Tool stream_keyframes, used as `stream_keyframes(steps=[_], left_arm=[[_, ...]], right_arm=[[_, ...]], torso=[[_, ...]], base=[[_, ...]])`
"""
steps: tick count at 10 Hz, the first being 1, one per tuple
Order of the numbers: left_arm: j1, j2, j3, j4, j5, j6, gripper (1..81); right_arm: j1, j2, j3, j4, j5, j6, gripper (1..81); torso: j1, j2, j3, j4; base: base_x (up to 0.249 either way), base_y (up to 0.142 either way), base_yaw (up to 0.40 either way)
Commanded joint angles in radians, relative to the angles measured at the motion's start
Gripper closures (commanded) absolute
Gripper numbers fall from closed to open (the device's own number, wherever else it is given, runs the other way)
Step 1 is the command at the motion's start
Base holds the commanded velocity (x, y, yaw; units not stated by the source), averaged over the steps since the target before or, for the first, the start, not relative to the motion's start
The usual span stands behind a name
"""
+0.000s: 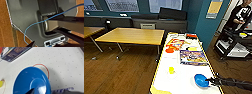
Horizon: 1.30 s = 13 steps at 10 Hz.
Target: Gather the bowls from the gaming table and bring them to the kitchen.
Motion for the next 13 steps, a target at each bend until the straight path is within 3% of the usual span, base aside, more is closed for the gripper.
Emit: stream_keyframes(steps=[1, 7, 8, 11, 13], left_arm=[[-0.027, 0.006, 0.003, -0.008, 0.065, 0.002, 1.0], [-0.027, 0.006, 0.0, -0.008, 0.066, 0.002, 1.0], [-0.027, 0.006, 0.001, -0.008, 0.065, 0.002, 1.0], [-0.027, 0.006, 0.0, -0.008, 0.066, 0.002, 1.0], [-0.029, 0.006, 0.003, -0.008, 0.065, 0.002, 1.0]], right_arm=[[0.121, -0.012, 0.004, 0.015, -0.028, 0.011, 1.0], [0.077, 0.011, 0.005, 0.017, 0.029, 0.018, 1.0], [0.072, 0.01, 0.005, 0.017, 0.035, 0.02, 81.1], [0.083, -0.029, 0.046, 0.023, 0.023, 0.031, 81.1], [0.112, -0.16, 0.182, 0.014, 0.014, 0.032, 81.1]], torso=[[0.0, 0.0, 0.0, 0.0], [0.0, 0.0, 0.0, 0.0], [0.0, 0.0, 0.0, 0.0], [0.0, 0.0, 0.0, 0.0], [0.0, 0.0, 0.0, 0.0]], base=[[0.0, 0.0, 0.0], [0.0, 0.0, 0.0], [0.0, 0.0, 0.0], [0.0, 0.0, 0.0], [0.0, 0.0, 0.0]])
